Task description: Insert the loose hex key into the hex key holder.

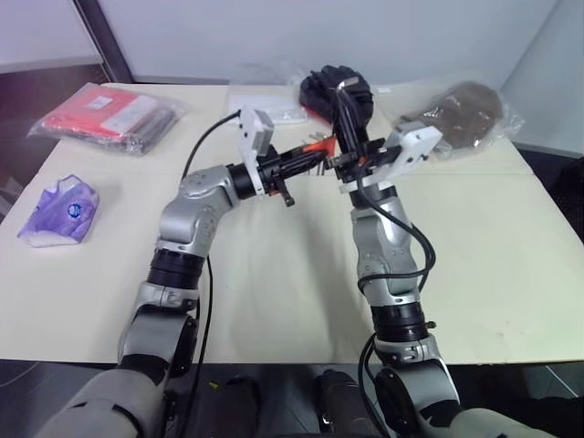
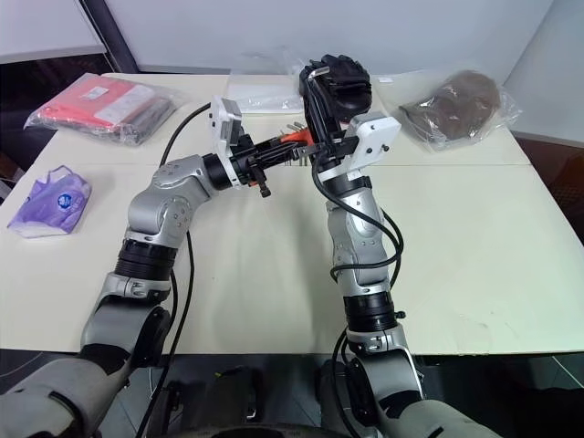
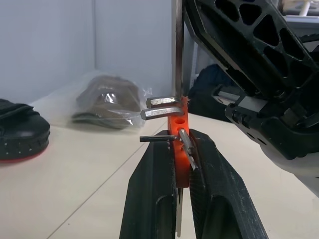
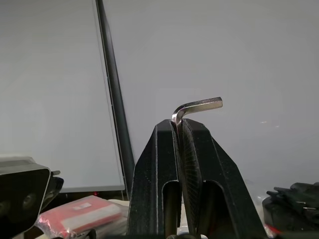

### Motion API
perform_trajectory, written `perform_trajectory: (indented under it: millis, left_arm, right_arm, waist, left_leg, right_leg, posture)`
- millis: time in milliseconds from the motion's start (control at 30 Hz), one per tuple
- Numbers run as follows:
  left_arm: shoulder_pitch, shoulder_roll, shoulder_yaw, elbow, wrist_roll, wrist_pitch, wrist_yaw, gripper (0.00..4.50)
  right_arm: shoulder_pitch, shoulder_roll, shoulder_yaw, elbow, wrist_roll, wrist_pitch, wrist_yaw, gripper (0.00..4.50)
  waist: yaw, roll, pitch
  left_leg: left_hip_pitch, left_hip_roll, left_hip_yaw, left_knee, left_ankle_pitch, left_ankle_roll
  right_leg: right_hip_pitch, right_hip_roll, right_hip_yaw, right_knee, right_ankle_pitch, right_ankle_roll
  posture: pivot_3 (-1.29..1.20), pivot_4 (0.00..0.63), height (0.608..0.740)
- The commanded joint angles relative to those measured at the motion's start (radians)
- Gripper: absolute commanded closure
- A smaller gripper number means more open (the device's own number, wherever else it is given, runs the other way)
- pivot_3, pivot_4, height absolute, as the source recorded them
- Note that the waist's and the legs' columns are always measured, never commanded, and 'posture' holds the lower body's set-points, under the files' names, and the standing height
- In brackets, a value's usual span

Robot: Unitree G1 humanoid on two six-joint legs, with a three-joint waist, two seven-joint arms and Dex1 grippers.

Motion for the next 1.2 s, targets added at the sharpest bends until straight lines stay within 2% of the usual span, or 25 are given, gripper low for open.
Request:
perform_trajectory:
  millis: [33, 500, 600, 667, 800, 1067, 1200]
  left_arm:
    - [-0.012, -0.001, 0.018, -0.046, -0.017, -0.012, 0.0, 4.5]
    - [-0.016, -0.003, 0.019, -0.041, -0.017, -0.013, 0.003, 4.5]
    - [-0.017, -0.003, 0.019, -0.041, -0.016, -0.014, 0.004, 4.5]
    - [-0.017, -0.003, 0.019, -0.041, -0.016, -0.014, 0.004, 4.5]
    - [-0.018, -0.004, 0.02, -0.038, -0.016, -0.017, 0.004, 4.5]
    - [-0.012, -0.012, 0.023, -0.034, -0.022, -0.007, 0.01, 4.5]
    - [0.003, -0.029, 0.043, -0.027, -0.059, 0.057, 0.038, 4.5]
  right_arm:
    - [-0.008, -0.001, -0.002, -0.041, -0.002, -0.01, -0.004, 4.47]
    - [0.005, 0.006, 0.006, -0.046, 0.004, 0.0, -0.005, 4.47]
    - [0.005, 0.005, 0.006, -0.047, 0.004, 0.001, -0.005, 3.48]
    - [0.009, 0.003, 0.009, -0.051, 0.002, 0.003, -0.004, 2.56]
    - [0.019, -0.001, 0.013, -0.061, -0.004, 0.003, -0.004, 0.37]
    - [0.11, -0.044, 0.001, -0.16, -0.005, 0.033, -0.016, 0.37]
    - [0.176, -0.087, -0.026, -0.255, 0.014, 0.078, -0.031, 0.37]
  waist:
    - [0.0, 0.0, 0.0]
    - [0.0, 0.0, 0.0]
    - [0.0, 0.0, 0.0]
    - [0.0, 0.0, 0.0]
    - [0.0, 0.0, 0.0]
    - [0.002, 0.0, 0.0]
    - [0.002, 0.0, 0.0]
  left_leg:
    - [0.0, 0.0, 0.0, 0.0, 0.0, 0.0]
    - [0.0, 0.0, 0.0, 0.0, 0.0, 0.0]
    - [0.0, 0.0, 0.0, 0.0, 0.0, 0.0]
    - [0.0, 0.0, 0.0, 0.0, 0.0, 0.0]
    - [0.0, 0.0, 0.0, 0.0, 0.0, 0.0]
    - [0.0, 0.0, 0.0, 0.0, 0.0, 0.0]
    - [0.0, 0.0, 0.0, 0.0, 0.0, 0.0]
  right_leg:
    - [0.0, 0.0, 0.0, 0.0, 0.0, 0.0]
    - [0.0, 0.0, 0.0, 0.0, 0.0, 0.0]
    - [0.0, 0.0, 0.0, 0.0, 0.0, 0.0]
    - [0.0, 0.0, 0.0, 0.0, 0.0, 0.0]
    - [0.0, 0.0, 0.0, 0.0, 0.0, 0.0]
    - [0.0, 0.0, 0.0, 0.0, 0.0, 0.0]
    - [0.0, 0.0, 0.0, 0.0, 0.0, 0.0]
  posture:
    - [0.0, 0.15, 0.74]
    - [0.0, 0.15, 0.74]
    - [0.0, 0.15, 0.74]
    - [0.0, 0.15, 0.74]
    - [0.0, 0.15, 0.74]
    - [0.0, 0.15, 0.74]
    - [0.0, 0.15, 0.74]
